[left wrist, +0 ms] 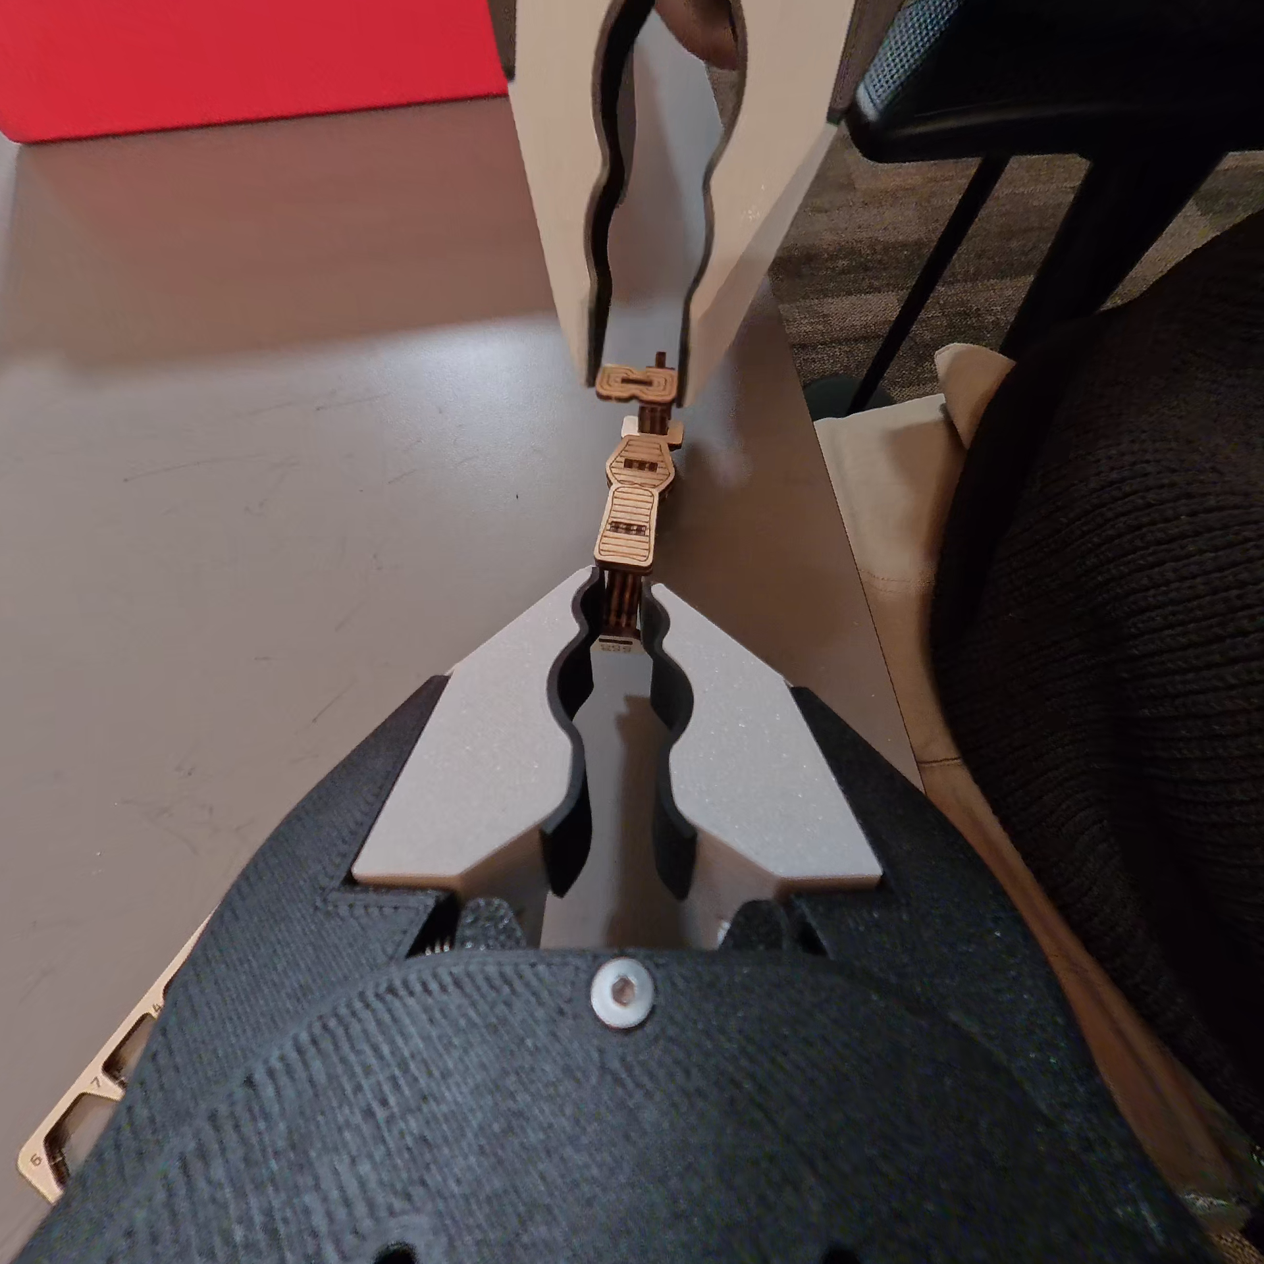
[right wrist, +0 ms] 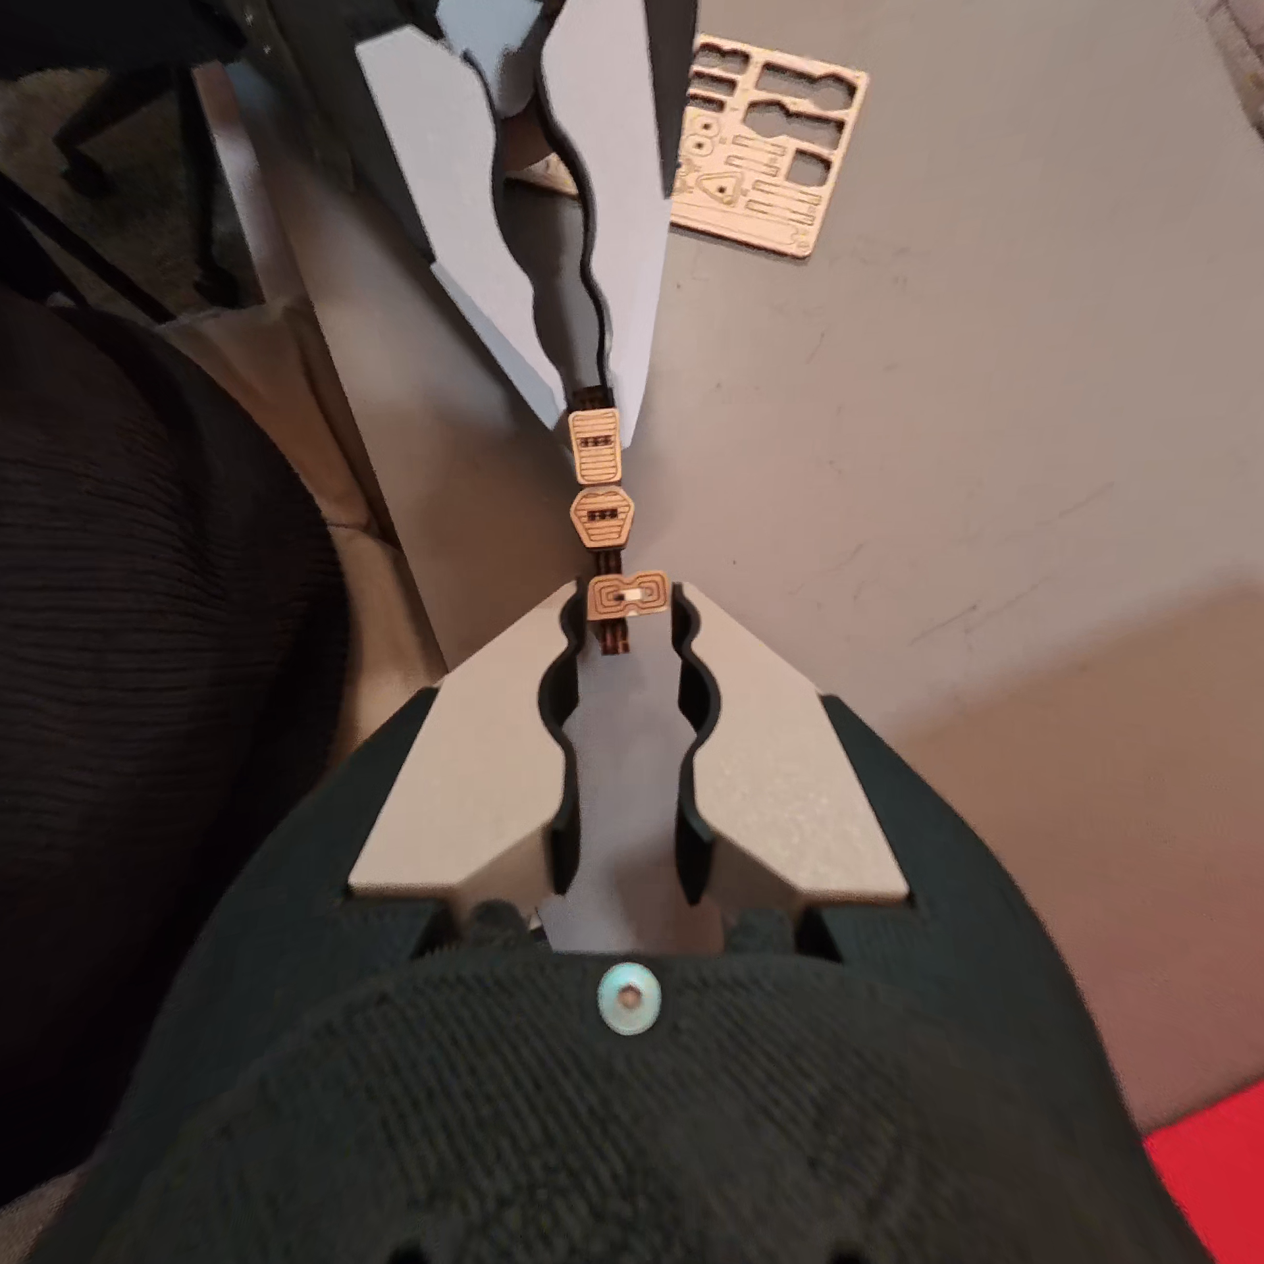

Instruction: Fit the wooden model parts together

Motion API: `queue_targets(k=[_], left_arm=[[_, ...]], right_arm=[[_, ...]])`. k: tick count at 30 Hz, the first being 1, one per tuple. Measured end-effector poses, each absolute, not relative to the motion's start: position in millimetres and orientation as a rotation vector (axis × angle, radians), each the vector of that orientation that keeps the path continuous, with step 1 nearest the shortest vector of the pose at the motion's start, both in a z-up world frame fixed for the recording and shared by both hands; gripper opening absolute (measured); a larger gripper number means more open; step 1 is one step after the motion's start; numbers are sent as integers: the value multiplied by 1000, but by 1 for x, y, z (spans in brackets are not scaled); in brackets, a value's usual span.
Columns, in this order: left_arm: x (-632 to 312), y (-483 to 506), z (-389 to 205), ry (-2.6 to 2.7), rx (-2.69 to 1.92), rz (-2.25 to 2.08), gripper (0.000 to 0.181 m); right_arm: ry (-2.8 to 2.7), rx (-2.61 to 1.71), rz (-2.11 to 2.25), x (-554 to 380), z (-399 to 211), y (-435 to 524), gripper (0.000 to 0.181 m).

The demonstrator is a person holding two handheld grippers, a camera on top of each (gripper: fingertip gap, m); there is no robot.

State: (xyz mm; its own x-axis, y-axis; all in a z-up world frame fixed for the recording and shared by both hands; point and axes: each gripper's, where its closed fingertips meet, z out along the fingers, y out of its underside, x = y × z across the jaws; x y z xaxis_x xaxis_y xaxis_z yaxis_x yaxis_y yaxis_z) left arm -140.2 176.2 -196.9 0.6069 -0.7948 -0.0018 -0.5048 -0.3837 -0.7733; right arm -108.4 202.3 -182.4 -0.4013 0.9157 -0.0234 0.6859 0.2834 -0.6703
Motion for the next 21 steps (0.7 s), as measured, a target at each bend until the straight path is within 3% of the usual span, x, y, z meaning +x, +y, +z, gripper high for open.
queue_targets(k=[21], left_arm=[[-140,177,-197,1023,-2063,-483,9]], right_arm=[[-2228,-1537,707,-106,-189,199,24]])
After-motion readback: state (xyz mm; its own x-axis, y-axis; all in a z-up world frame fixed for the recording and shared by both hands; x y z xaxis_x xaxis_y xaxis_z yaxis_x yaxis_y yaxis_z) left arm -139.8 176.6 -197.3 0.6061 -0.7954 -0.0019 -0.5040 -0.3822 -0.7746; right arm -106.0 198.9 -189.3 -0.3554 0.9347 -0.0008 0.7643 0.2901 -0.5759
